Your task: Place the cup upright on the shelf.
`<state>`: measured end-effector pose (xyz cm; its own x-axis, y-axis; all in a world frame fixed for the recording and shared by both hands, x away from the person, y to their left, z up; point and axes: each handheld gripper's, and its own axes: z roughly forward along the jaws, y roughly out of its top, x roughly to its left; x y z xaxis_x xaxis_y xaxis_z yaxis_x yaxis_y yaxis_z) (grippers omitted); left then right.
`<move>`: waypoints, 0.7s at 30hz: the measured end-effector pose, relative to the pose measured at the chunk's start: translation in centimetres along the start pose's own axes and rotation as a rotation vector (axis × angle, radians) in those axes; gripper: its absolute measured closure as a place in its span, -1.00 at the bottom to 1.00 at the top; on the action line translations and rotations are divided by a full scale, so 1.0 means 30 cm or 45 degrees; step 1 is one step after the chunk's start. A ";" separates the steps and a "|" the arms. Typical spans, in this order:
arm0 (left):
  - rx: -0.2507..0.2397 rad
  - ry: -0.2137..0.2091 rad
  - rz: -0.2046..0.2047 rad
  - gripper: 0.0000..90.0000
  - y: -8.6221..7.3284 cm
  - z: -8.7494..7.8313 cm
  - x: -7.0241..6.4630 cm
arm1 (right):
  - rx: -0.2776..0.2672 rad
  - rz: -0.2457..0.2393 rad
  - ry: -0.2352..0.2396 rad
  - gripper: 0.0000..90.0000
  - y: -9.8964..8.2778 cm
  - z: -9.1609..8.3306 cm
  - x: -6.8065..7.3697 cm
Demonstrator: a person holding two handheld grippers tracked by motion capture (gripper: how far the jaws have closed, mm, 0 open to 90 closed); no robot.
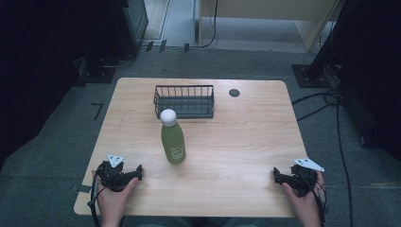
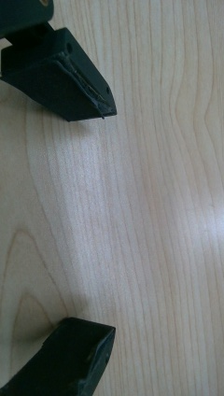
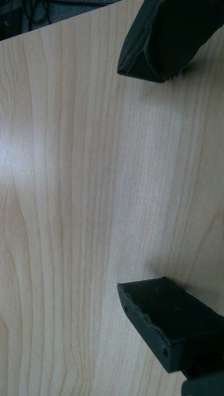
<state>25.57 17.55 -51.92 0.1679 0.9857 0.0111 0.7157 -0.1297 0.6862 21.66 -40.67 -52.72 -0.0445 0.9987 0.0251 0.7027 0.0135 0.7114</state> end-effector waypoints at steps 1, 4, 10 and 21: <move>0.002 0.003 -0.004 -1.00 -0.001 -0.002 -0.002 | 0.000 0.000 0.000 -1.00 0.000 0.000 0.000; 0.037 -0.003 0.003 -1.00 -0.001 -0.012 -0.006 | -0.002 -0.002 -0.001 -1.00 0.000 0.000 0.000; -0.015 -0.049 0.019 -1.00 0.010 -0.036 -0.027 | -0.001 -0.001 -0.001 -1.00 0.000 0.000 0.000; -0.103 -0.176 0.083 -1.00 0.069 -0.089 -0.115 | -0.002 -0.001 -0.001 -1.00 0.000 0.000 0.000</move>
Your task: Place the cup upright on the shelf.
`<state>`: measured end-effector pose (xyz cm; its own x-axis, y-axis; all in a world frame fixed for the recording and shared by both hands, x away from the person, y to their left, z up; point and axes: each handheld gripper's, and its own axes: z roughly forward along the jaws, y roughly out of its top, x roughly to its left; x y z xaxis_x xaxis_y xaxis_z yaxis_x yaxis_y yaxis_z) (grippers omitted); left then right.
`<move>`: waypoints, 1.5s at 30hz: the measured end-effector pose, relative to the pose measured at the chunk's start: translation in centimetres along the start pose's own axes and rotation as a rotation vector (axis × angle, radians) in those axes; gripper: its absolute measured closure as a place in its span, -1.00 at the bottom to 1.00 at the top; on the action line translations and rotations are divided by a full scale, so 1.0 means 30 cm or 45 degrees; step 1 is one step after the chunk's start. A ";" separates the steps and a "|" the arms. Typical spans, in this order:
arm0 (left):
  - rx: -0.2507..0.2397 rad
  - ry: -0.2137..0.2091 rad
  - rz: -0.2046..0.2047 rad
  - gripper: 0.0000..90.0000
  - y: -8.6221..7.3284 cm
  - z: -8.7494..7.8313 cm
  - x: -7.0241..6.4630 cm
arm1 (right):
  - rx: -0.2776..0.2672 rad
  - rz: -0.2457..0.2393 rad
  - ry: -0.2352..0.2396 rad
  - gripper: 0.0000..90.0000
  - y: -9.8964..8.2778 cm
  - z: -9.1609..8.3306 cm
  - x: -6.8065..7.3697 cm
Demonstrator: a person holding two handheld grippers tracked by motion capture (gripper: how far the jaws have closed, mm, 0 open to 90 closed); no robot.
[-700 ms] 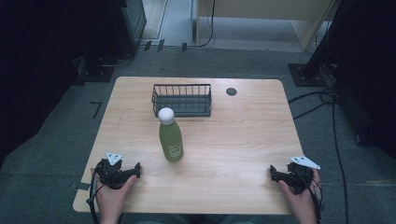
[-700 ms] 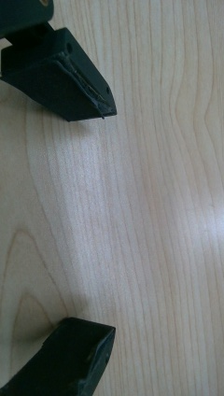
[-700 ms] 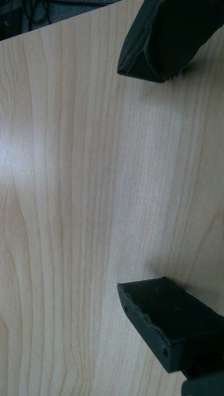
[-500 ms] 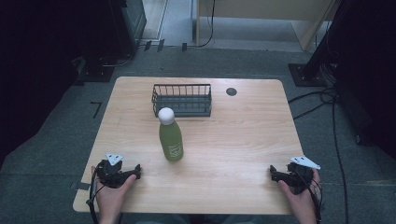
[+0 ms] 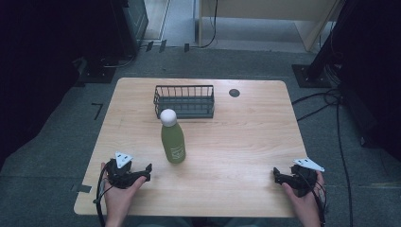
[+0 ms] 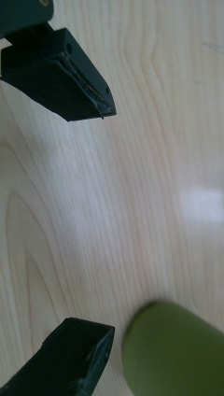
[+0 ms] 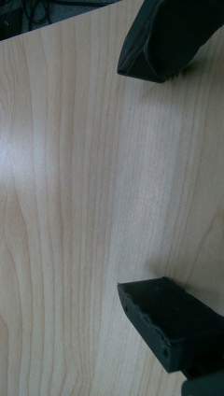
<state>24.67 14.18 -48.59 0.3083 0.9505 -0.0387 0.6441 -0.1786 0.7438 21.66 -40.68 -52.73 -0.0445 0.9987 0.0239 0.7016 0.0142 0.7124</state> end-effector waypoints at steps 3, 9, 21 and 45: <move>-0.028 -0.037 0.012 -1.00 0.023 -0.014 -0.022 | 0.000 -0.001 0.001 -1.00 0.000 0.000 0.000; -0.060 -0.082 0.044 -1.00 0.055 -0.028 -0.060 | 0.001 0.002 0.001 -1.00 0.000 0.000 0.000; -0.089 -0.170 0.077 -0.99 0.100 -0.023 -0.119 | 0.000 0.000 0.001 -1.00 0.000 0.000 0.000; -0.178 -0.305 0.071 -0.85 0.198 -0.004 -0.215 | 0.001 0.000 0.001 -1.00 0.000 0.000 0.000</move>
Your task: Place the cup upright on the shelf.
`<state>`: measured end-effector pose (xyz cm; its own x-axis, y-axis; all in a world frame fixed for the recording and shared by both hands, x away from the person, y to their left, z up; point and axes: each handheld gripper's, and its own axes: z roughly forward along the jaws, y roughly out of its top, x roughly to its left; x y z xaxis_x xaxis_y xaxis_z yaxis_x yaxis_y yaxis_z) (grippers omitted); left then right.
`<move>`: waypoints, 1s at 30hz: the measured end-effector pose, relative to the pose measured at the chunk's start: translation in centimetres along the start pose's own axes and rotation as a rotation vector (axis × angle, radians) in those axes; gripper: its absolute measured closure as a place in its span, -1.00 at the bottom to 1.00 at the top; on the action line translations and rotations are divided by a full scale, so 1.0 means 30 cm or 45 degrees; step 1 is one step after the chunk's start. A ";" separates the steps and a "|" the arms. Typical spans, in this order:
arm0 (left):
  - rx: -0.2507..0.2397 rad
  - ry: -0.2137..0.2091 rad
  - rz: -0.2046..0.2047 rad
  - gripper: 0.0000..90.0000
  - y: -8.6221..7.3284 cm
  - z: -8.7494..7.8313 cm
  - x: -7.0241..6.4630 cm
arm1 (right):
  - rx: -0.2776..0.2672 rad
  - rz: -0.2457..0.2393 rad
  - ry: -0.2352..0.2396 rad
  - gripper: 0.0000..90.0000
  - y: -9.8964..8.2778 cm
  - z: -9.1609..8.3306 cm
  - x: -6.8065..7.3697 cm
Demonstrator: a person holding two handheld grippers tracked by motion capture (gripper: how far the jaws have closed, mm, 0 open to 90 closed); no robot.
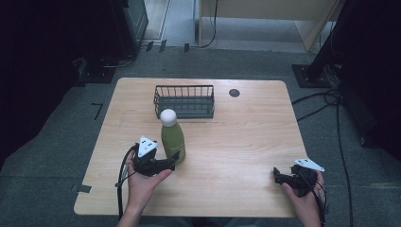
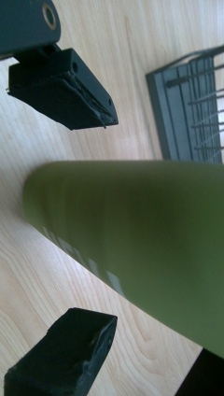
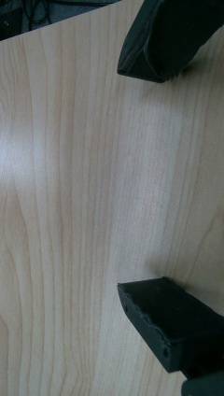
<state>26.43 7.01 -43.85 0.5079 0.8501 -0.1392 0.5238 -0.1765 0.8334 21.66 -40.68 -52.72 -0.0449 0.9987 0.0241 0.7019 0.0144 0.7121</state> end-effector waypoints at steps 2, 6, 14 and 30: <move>-0.005 0.004 -0.001 -0.83 0.007 0.005 -0.003 | 0.001 0.001 0.001 -1.00 0.000 0.000 0.000; -0.029 0.016 0.003 -0.73 0.022 0.015 -0.008 | 0.001 0.001 0.001 -1.00 0.000 0.000 0.000; -0.050 0.015 -0.015 -0.66 0.047 0.034 -0.020 | -0.001 0.000 0.000 -1.00 0.000 0.000 0.000; -0.091 0.050 0.000 -0.60 0.080 0.064 -0.031 | 0.000 0.002 0.001 -1.00 0.000 0.000 0.000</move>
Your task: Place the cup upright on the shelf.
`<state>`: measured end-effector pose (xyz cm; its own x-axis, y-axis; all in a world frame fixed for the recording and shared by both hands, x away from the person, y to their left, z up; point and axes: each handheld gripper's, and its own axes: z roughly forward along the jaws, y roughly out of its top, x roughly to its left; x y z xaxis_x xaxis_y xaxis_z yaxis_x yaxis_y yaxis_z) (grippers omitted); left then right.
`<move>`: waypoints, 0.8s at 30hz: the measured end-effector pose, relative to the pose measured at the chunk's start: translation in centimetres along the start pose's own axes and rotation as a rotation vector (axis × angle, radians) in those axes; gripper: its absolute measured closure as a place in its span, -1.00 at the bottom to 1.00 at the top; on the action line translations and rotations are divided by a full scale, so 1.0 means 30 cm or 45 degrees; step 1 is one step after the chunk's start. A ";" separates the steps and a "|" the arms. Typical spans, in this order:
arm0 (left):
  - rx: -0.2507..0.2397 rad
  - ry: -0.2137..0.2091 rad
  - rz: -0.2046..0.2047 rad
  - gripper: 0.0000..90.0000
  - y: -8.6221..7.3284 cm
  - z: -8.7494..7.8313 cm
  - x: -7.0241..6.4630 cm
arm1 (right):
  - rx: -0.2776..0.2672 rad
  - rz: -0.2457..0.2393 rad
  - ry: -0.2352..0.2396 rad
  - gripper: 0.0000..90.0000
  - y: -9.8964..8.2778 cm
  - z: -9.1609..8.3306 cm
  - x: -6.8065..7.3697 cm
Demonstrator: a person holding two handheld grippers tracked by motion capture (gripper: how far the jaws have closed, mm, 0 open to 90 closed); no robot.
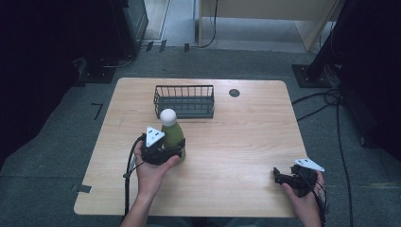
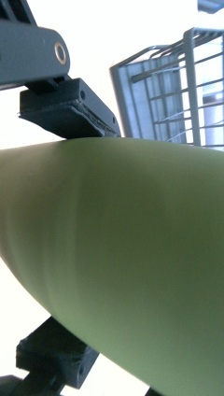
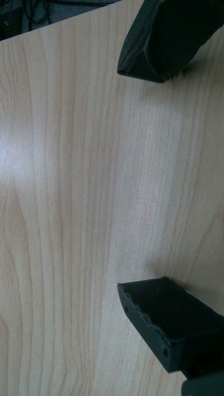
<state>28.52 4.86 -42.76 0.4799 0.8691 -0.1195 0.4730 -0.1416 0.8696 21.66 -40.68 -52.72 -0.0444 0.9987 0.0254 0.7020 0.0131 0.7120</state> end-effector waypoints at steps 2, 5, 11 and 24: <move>-0.005 0.001 0.013 -0.58 0.000 0.002 -0.002 | -0.001 -0.002 0.000 -1.00 0.000 0.000 0.000; -0.027 0.022 0.035 -0.55 0.001 0.003 -0.004 | 0.000 -0.002 0.000 -1.00 0.000 0.000 0.000; -0.043 0.021 0.035 -0.53 0.002 0.005 0.006 | 0.000 -0.001 0.000 -1.00 0.000 0.000 0.000; -0.075 0.003 0.010 -0.52 0.038 0.008 0.042 | 0.001 0.003 0.000 -1.00 0.000 0.000 0.000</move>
<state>29.85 5.68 -42.05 0.4814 0.8694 -0.1116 0.4249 -0.1201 0.8972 21.66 -40.66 -52.71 -0.0432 0.9987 0.0270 0.7027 0.0111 0.7114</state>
